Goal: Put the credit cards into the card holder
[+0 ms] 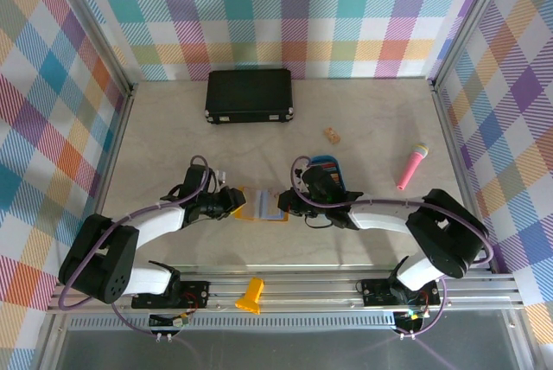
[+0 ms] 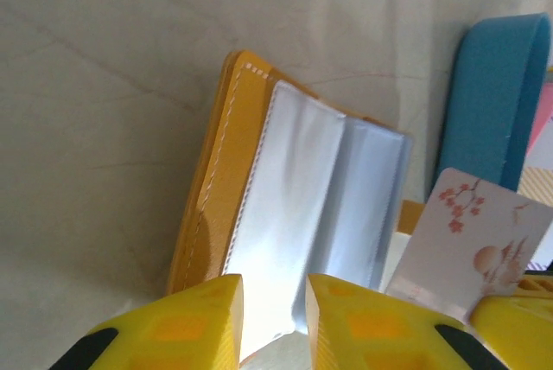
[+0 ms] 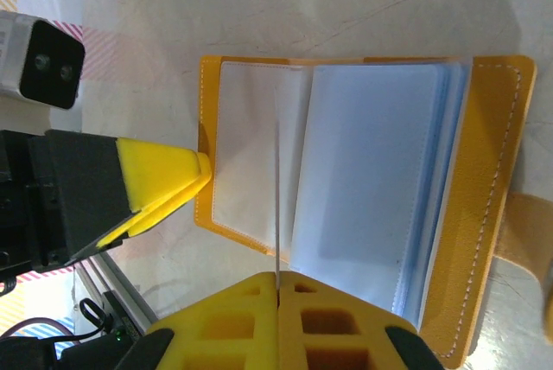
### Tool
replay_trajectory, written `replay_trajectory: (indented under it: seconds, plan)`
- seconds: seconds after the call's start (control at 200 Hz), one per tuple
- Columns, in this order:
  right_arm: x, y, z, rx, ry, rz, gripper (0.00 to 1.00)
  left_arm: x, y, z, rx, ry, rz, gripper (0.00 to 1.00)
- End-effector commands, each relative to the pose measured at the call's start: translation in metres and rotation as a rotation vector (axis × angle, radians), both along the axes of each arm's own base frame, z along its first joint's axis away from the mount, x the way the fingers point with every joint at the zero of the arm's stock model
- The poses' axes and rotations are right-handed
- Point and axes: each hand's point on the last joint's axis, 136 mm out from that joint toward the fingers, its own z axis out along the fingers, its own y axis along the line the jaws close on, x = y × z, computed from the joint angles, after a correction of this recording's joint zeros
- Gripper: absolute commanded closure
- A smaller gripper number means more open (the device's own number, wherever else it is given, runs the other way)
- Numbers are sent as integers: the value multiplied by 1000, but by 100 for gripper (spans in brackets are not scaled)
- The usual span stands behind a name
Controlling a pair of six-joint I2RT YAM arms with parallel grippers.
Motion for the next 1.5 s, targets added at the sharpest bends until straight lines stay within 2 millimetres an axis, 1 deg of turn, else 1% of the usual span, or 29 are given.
replay_trajectory:
  seconds: [0.0,0.14,0.285,0.52,0.915,1.325,1.495]
  plan:
    - [3,14,15,49,-24,21,100,0,4,-5,0,0,22,75]
    - [3,15,15,45,-27,27,100,-5,3,-13,-14,22,26,75]
    - [3,15,16,39,-30,25,100,-7,3,-14,-11,16,32,76]
    - [2,15,13,38,-23,29,100,-11,4,-18,-7,29,31,78]
    - [-2,20,10,44,-19,37,100,-17,5,-24,-9,38,38,79]
    - [-4,16,4,50,-5,9,100,-24,7,-27,-12,37,39,79]
    - [-5,21,1,84,2,14,100,-24,6,-27,-15,36,38,79]
